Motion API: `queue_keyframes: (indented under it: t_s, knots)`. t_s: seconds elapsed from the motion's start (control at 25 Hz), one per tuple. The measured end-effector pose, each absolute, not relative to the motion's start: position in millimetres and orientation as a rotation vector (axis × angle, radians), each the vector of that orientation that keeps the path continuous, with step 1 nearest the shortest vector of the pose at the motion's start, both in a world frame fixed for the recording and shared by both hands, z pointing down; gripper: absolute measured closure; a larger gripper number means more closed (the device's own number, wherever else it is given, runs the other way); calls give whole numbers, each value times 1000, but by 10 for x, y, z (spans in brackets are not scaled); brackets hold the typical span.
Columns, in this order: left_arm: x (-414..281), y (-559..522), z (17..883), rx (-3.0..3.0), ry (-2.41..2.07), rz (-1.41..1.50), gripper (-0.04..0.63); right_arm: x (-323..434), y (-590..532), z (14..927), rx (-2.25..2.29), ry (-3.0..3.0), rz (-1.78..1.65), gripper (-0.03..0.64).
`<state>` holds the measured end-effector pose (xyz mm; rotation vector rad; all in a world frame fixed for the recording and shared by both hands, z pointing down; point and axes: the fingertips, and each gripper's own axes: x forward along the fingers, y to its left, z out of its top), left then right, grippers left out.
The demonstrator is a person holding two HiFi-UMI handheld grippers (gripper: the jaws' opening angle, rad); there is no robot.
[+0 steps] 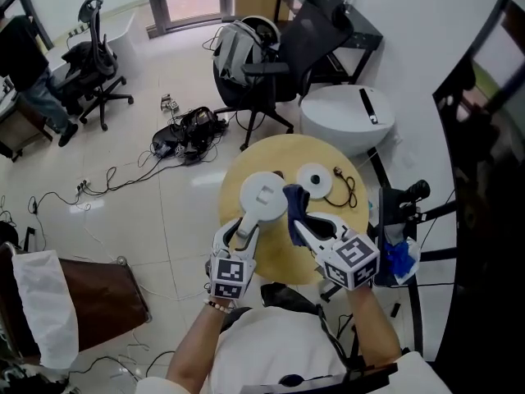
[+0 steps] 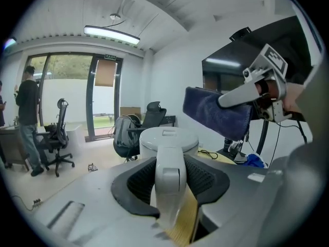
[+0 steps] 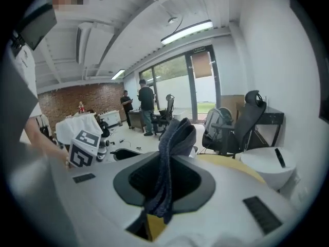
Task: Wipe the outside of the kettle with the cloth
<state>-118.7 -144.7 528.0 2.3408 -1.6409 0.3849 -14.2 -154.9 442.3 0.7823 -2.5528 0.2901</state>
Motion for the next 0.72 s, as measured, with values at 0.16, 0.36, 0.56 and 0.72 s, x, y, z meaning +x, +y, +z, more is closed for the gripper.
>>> queue_keyframes:
  t_s: [0.16, 0.36, 0.56, 0.72]
  knots:
    - [-1140, -1380, 5280, 2363, -1614, 407, 423, -266, -1645, 4500, 644, -2443, 96, 545]
    - [-1106, -1278, 5264, 2400, -1580, 428, 425, -468, -1678, 4625, 488, -2323, 1, 545]
    - [-1084, -1234, 5275, 2419, -1549, 428, 425, -662, -1504, 4910, 334, -2213, 5, 545]
    - [-1079, -1238, 5272, 2438, -1517, 436, 425, -842, -1373, 4937, 257, -2196, 20, 545]
